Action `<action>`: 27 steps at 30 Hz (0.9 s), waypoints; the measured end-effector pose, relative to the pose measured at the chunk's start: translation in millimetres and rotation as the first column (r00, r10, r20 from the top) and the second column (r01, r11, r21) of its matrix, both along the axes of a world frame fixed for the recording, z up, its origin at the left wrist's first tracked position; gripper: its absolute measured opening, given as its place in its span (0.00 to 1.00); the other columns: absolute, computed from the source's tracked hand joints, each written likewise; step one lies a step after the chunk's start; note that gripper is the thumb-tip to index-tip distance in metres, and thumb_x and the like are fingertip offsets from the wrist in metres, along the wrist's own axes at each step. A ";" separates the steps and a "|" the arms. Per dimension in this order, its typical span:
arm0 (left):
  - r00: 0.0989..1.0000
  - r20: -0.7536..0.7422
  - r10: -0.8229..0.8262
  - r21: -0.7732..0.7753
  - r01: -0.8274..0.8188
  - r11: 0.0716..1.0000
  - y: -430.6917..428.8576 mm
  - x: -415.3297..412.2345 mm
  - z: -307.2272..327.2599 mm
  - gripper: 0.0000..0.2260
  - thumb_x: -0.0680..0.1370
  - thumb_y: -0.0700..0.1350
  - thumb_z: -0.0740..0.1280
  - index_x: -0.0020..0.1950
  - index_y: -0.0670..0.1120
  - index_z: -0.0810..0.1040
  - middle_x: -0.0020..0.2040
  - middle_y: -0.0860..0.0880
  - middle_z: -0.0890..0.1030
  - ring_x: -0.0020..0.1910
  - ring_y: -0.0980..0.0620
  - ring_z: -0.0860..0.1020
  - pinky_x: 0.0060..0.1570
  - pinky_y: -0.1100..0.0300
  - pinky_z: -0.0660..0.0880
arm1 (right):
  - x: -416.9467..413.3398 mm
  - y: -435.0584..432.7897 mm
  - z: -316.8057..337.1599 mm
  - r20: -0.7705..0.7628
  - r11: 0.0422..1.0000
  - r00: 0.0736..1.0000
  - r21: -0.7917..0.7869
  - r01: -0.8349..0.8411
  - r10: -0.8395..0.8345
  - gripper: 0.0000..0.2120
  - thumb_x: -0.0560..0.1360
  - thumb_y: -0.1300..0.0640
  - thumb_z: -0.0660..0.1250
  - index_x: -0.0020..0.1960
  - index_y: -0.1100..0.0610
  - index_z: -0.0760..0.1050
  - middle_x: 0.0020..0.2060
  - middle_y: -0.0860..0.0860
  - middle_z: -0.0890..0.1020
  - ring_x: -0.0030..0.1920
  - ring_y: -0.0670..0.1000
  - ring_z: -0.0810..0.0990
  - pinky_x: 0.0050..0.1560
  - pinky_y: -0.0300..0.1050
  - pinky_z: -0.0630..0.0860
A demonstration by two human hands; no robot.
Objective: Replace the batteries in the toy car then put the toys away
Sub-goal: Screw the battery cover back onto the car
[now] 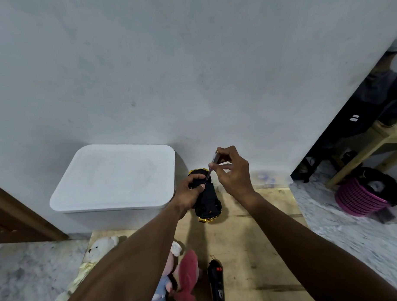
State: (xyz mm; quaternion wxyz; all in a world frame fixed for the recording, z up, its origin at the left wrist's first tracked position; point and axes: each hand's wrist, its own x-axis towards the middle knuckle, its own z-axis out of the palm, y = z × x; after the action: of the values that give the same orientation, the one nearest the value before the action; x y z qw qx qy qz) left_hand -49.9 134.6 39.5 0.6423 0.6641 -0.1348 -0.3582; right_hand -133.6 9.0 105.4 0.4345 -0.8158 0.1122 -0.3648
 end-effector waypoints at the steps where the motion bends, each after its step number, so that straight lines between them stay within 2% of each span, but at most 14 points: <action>1: 1.000 -0.006 0.001 0.004 -0.001 1.000 0.5 0.4 0.1 0.11 0.80 0.39 0.66 0.60 0.51 0.79 0.55 0.48 0.80 0.47 0.49 0.81 0.34 0.57 0.80 | -0.9 0.2 -0.2 0.025 1.000 1.000 -0.017 0.012 -0.011 0.20 0.71 0.66 0.75 0.56 0.49 0.74 0.46 0.36 0.79 0.44 0.44 0.81 0.46 0.40 0.82; 4: 1.000 -0.021 -0.002 0.010 0.002 1.000 2.3 -0.3 -0.1 0.11 0.80 0.39 0.66 0.60 0.51 0.79 0.57 0.47 0.79 0.50 0.46 0.81 0.38 0.54 0.82 | -3.0 -2.1 -1.5 0.042 0.998 0.998 -0.048 -0.034 0.036 0.19 0.72 0.67 0.74 0.58 0.55 0.75 0.51 0.42 0.80 0.53 0.47 0.82 0.57 0.45 0.81; 5: 1.000 -0.021 -0.002 0.010 0.002 1.000 2.0 -1.2 0.2 0.11 0.80 0.39 0.66 0.60 0.51 0.79 0.58 0.46 0.79 0.50 0.46 0.81 0.39 0.54 0.82 | -2.7 -2.2 -1.3 0.020 0.998 0.999 -0.034 -0.046 0.047 0.19 0.72 0.68 0.73 0.58 0.54 0.75 0.52 0.43 0.81 0.54 0.47 0.83 0.57 0.47 0.81; 7: 1.000 -0.017 -0.007 0.008 0.007 1.000 0.6 -3.1 1.2 0.11 0.80 0.38 0.66 0.61 0.50 0.79 0.59 0.45 0.79 0.50 0.46 0.81 0.37 0.55 0.81 | -1.9 0.4 1.3 -0.014 0.999 0.999 0.004 -0.039 0.039 0.20 0.73 0.68 0.72 0.56 0.48 0.73 0.49 0.39 0.81 0.50 0.46 0.84 0.51 0.46 0.83; 9: 1.000 -0.010 -0.020 0.008 0.020 1.000 -0.8 -4.2 3.4 0.11 0.80 0.38 0.66 0.60 0.51 0.79 0.59 0.45 0.79 0.51 0.46 0.81 0.34 0.57 0.80 | -1.5 1.7 1.4 0.006 1.000 1.000 -0.020 -0.010 0.011 0.20 0.73 0.66 0.73 0.56 0.47 0.74 0.47 0.35 0.79 0.48 0.43 0.82 0.46 0.41 0.83; 11: 1.000 -0.010 -0.027 0.009 0.028 1.000 -1.0 -4.9 4.8 0.11 0.80 0.38 0.66 0.60 0.51 0.79 0.58 0.46 0.80 0.49 0.47 0.82 0.33 0.59 0.79 | -2.7 -0.5 -0.5 0.035 1.000 0.999 -0.024 -0.011 0.011 0.18 0.73 0.66 0.74 0.58 0.51 0.75 0.50 0.36 0.78 0.51 0.42 0.81 0.49 0.38 0.82; 13: 1.000 -0.011 -0.019 0.010 0.019 1.000 0.0 -4.7 4.3 0.11 0.80 0.38 0.66 0.60 0.50 0.79 0.58 0.45 0.79 0.48 0.48 0.81 0.33 0.58 0.79 | -3.4 -2.4 -1.8 0.030 0.999 0.999 -0.016 -0.028 0.029 0.17 0.74 0.68 0.72 0.59 0.53 0.75 0.54 0.41 0.81 0.54 0.45 0.82 0.53 0.41 0.81; 17: 1.000 0.001 -0.018 0.016 0.018 1.000 0.8 -4.2 4.9 0.11 0.80 0.38 0.66 0.61 0.49 0.79 0.60 0.43 0.79 0.51 0.44 0.82 0.35 0.56 0.80 | -2.9 1.5 2.6 -0.009 1.000 1.000 0.010 0.000 0.001 0.20 0.74 0.65 0.72 0.55 0.43 0.72 0.47 0.41 0.81 0.46 0.46 0.84 0.43 0.36 0.81; 19: 1.000 0.005 -0.029 0.020 0.029 0.999 0.4 -4.8 7.0 0.11 0.80 0.38 0.66 0.61 0.49 0.79 0.60 0.42 0.79 0.54 0.42 0.81 0.36 0.55 0.81 | -3.1 1.6 1.1 0.007 1.000 1.000 -0.016 0.012 -0.012 0.21 0.74 0.65 0.72 0.58 0.43 0.73 0.47 0.39 0.79 0.44 0.45 0.83 0.43 0.38 0.82; 21: 0.999 -0.005 -0.036 0.016 0.036 0.999 0.1 -6.0 9.0 0.11 0.80 0.38 0.66 0.61 0.50 0.79 0.60 0.43 0.79 0.52 0.43 0.82 0.34 0.57 0.80 | -4.4 2.4 -2.0 0.037 1.000 0.999 -0.010 -0.016 0.016 0.22 0.74 0.65 0.73 0.61 0.45 0.75 0.50 0.39 0.80 0.48 0.45 0.83 0.49 0.40 0.82; 24: 0.999 -0.008 -0.034 0.023 0.034 0.999 -1.3 -8.4 9.0 0.11 0.81 0.39 0.66 0.61 0.50 0.78 0.59 0.44 0.79 0.51 0.44 0.81 0.37 0.56 0.80 | -4.8 4.6 -3.2 0.009 0.998 0.998 0.022 -0.057 0.057 0.24 0.74 0.67 0.70 0.61 0.44 0.73 0.53 0.44 0.82 0.54 0.44 0.83 0.52 0.36 0.80; 27: 1.000 -0.013 -0.021 0.020 0.021 1.000 -1.9 -10.2 9.1 0.12 0.81 0.38 0.64 0.62 0.48 0.77 0.56 0.45 0.79 0.49 0.45 0.80 0.43 0.51 0.79 | -3.4 3.4 -3.4 0.027 1.000 1.000 0.026 -0.007 0.006 0.22 0.73 0.67 0.72 0.59 0.45 0.73 0.46 0.42 0.81 0.46 0.42 0.84 0.47 0.35 0.81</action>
State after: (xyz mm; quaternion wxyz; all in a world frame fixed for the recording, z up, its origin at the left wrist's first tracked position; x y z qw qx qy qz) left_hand -60.1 132.7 48.6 0.6324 0.6669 -0.1340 -0.3705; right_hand -137.1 12.4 102.1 0.4479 -0.8054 0.1084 -0.3727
